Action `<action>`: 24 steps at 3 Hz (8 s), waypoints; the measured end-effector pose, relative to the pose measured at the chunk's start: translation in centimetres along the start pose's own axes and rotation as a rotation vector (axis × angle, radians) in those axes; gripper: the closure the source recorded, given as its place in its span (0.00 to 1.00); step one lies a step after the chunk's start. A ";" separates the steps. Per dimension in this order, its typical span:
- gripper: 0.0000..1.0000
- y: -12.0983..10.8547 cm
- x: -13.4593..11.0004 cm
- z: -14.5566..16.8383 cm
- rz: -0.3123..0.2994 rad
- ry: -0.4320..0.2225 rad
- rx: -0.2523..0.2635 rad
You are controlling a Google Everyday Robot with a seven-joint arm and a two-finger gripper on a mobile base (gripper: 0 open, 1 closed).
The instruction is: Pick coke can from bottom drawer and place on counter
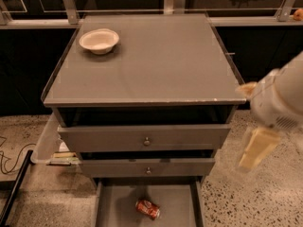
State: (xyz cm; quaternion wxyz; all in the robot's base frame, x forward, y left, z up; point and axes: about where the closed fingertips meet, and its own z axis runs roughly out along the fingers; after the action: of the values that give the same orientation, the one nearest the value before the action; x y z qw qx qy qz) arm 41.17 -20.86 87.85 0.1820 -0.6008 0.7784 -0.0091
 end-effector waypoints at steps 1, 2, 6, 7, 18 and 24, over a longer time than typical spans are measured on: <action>0.00 3.6 1.8 5.5 -0.015 -0.059 -0.011; 0.00 5.7 3.8 12.2 -0.016 -0.109 -0.029; 0.00 7.7 4.3 19.9 0.042 -0.140 -0.101; 0.00 9.1 6.1 26.9 0.087 -0.165 -0.110; 0.00 13.5 6.9 65.9 -0.010 -0.498 -0.097; 0.00 17.7 2.7 74.1 0.105 -0.664 -0.132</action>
Offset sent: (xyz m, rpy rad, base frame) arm -0.0222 0.0032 -0.2290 0.1746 -0.0188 0.0579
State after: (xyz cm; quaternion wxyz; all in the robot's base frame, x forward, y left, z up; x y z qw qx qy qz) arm 45.95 -3.28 13.80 0.3864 -0.5406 0.7054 0.2469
